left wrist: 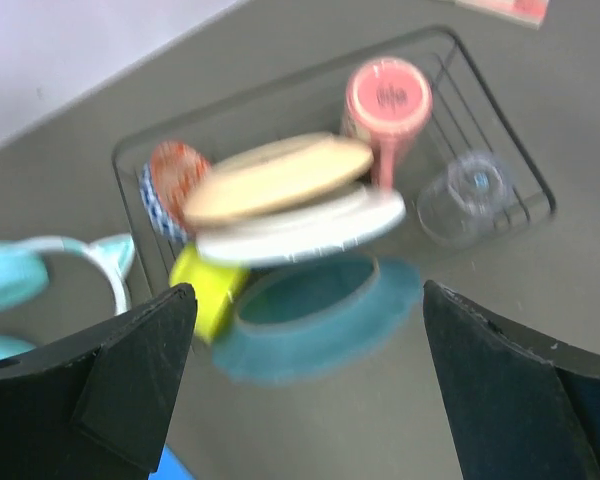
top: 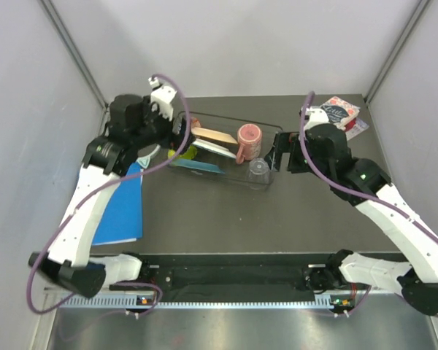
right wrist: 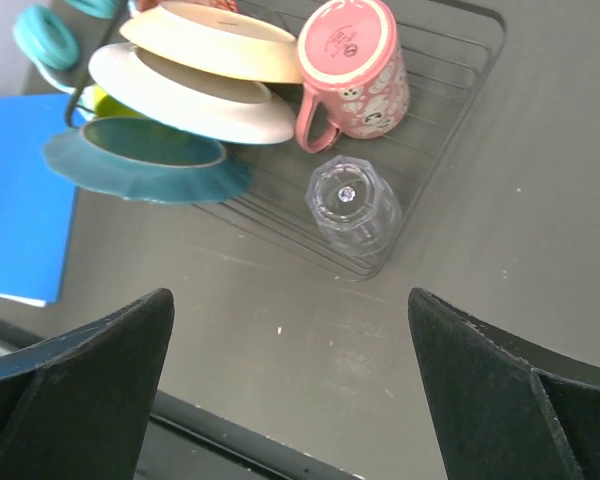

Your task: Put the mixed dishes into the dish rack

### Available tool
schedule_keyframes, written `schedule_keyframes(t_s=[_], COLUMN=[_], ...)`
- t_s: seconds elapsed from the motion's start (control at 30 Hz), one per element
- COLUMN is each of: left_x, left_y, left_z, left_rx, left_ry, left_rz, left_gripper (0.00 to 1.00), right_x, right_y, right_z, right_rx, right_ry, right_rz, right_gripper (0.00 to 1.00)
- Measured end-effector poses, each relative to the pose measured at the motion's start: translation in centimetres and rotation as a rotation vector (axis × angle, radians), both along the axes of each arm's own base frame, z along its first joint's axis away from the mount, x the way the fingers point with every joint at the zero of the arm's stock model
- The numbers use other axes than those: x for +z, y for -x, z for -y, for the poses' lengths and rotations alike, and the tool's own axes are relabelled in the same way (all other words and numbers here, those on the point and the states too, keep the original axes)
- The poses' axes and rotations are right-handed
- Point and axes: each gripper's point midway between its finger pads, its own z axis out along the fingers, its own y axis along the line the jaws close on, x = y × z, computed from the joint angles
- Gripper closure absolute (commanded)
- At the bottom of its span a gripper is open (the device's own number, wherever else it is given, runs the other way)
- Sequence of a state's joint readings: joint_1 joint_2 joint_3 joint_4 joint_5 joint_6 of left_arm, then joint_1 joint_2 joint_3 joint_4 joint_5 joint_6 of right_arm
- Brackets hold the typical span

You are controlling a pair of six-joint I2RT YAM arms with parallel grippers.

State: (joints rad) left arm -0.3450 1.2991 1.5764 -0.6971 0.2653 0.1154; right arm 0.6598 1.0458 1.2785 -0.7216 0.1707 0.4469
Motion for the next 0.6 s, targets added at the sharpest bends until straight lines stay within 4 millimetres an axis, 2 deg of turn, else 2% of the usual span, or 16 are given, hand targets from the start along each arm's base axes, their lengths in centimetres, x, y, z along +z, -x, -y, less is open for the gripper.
schedule_keyframes(t_s=[0.13,0.23,0.4,0.6], left_x=[-1.7,-3.1,-5.2,-6.3], left_y=[4.4,6.5,7.7,7.6], left_z=[-2.1,-3.0,-3.4,-3.4], left_rx=[0.024,0.045,0.060,0.071], left_ry=[0.014,0.025,0.036,0.040], left_rz=[-0.016,-0.036,-0.079,-0.105], left_gripper=[0.01,0.01,0.01,0.01], right_x=[0.7,2.1,3.7,3.2], right_y=[-0.5,-0.5,-0.4,-0.2], right_z=[-0.3,-0.1,-0.2,-0.7], right_rx=[-0.016,-0.020,-0.008,0.012], right_ry=[0.031,0.023,0.015,0.040], right_rz=[-0.002,0.022,0.058,0.047], right_gripper=[0.00,0.00,0.00,0.00])
